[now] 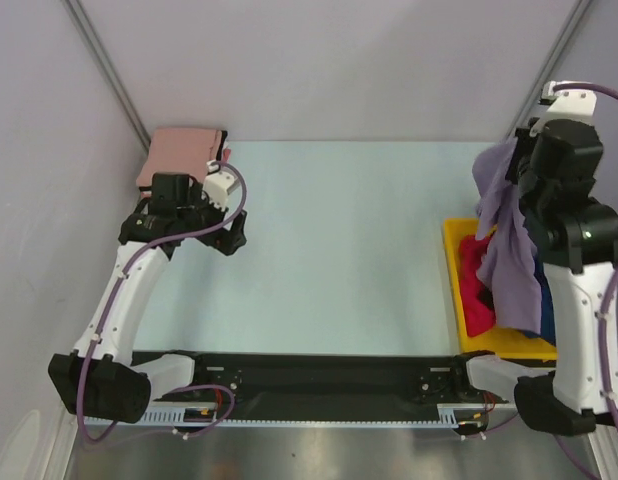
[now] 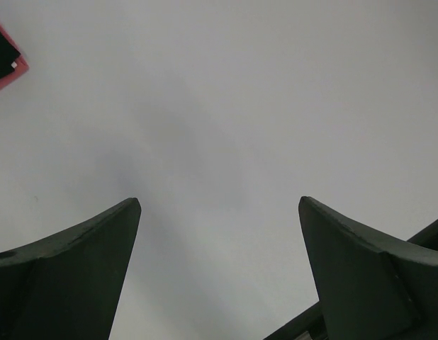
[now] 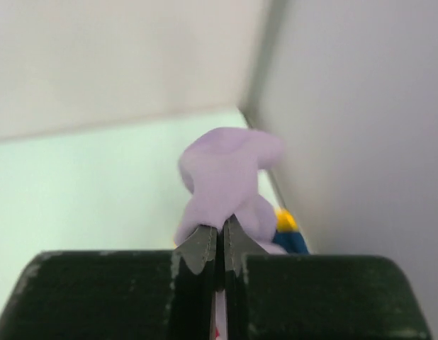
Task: Fold and stack the t-shirts
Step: Move the tshirt to the center of the board, then flatten the tshirt out
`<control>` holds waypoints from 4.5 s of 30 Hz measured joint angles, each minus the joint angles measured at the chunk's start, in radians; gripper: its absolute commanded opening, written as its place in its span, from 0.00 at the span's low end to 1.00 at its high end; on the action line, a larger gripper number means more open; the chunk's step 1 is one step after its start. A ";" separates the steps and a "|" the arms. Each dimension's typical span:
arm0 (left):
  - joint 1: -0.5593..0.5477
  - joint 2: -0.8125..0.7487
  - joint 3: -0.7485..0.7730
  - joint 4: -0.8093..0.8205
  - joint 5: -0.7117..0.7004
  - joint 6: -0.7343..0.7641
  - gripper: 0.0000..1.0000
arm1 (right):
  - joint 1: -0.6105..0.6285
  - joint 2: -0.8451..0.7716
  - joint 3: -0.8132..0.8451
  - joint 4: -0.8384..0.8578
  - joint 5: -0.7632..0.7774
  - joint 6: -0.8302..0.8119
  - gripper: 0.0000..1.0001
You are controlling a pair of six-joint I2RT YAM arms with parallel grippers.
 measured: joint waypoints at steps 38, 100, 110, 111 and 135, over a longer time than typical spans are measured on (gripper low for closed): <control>-0.062 0.124 0.003 0.068 -0.156 -0.012 0.94 | 0.123 0.210 -0.571 0.268 -0.456 0.413 0.85; 0.142 -0.130 0.874 -0.174 -0.066 0.085 0.00 | 0.328 0.060 0.345 0.208 -0.377 0.246 0.00; 0.143 -0.098 0.816 -0.149 -0.009 0.071 0.00 | 0.331 0.109 0.399 0.209 -0.407 0.237 0.00; 0.143 -0.109 0.765 -0.137 -0.003 0.071 0.00 | 0.332 0.124 0.399 0.211 -0.406 0.234 0.00; 0.142 0.580 1.276 0.175 -0.149 -0.060 0.02 | 0.079 0.702 0.790 0.454 -0.555 0.393 0.00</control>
